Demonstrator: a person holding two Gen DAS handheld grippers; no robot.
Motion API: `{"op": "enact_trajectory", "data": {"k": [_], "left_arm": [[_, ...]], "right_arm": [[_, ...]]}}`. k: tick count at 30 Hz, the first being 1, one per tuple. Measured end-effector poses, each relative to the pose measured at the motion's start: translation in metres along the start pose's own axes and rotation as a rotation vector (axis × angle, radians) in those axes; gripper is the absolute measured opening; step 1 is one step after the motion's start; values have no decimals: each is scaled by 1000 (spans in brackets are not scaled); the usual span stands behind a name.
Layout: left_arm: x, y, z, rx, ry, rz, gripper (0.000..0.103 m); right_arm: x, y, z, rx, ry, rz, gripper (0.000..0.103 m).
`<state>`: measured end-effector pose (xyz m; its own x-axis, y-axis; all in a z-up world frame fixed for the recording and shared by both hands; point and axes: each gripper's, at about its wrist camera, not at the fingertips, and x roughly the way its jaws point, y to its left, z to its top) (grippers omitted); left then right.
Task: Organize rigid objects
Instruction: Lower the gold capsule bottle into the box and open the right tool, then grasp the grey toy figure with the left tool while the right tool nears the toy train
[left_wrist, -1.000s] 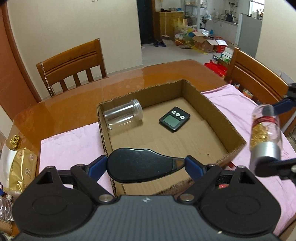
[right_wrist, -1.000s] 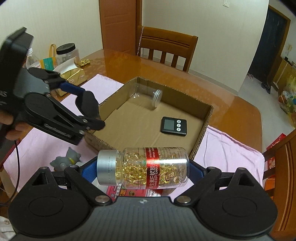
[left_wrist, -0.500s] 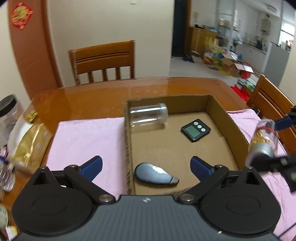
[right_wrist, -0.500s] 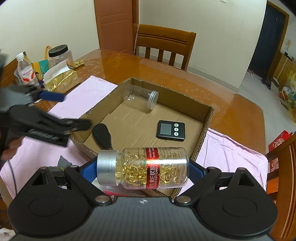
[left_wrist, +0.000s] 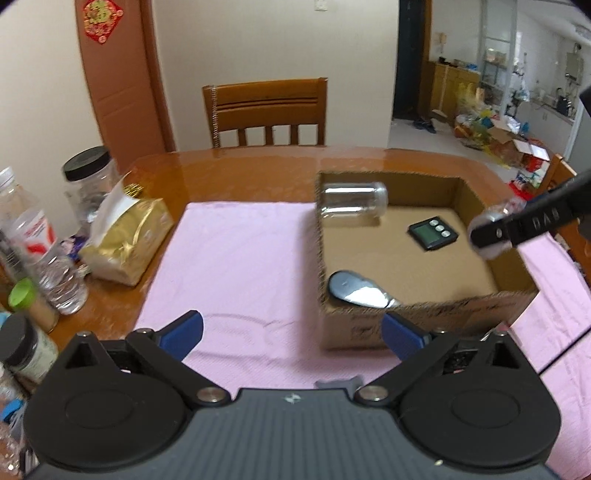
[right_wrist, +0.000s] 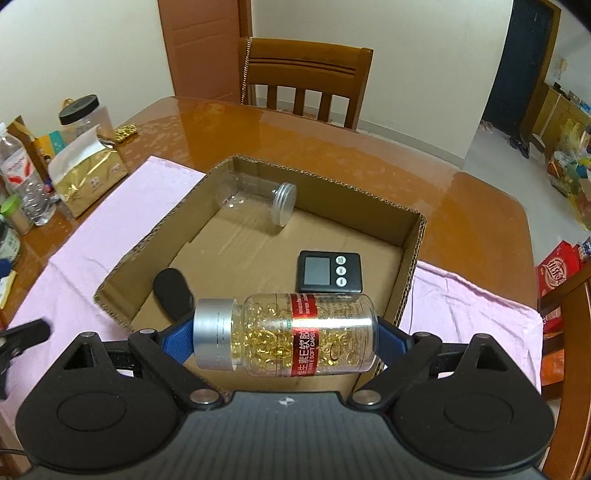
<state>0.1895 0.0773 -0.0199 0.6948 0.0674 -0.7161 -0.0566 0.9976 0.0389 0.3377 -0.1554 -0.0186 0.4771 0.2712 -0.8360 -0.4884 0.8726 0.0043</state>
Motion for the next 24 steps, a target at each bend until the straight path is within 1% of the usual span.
{"op": "enact_trajectory", "data": {"k": [4, 6, 7, 13, 20, 24], "left_arm": [[-5, 7, -10, -20, 16, 7, 102], [-6, 8, -14, -26, 24, 10, 102], [-6, 8, -15, -28, 29, 10, 102], [-6, 9, -23, -32, 48, -7, 102], [-5, 7, -28, -14, 57, -11, 102], [-2, 7, -30, -6, 66, -19, 102]], "right_arm": [[9, 0, 5, 11, -2, -28, 97], [11, 1, 7, 1, -6, -45, 100], [9, 2, 7, -3, -18, -54, 103], [-4, 4, 4, 13, -46, -69, 103], [-19, 5, -14, 48, -55, -89, 103], [-27, 7, -29, 77, -65, -119, 103]]}}
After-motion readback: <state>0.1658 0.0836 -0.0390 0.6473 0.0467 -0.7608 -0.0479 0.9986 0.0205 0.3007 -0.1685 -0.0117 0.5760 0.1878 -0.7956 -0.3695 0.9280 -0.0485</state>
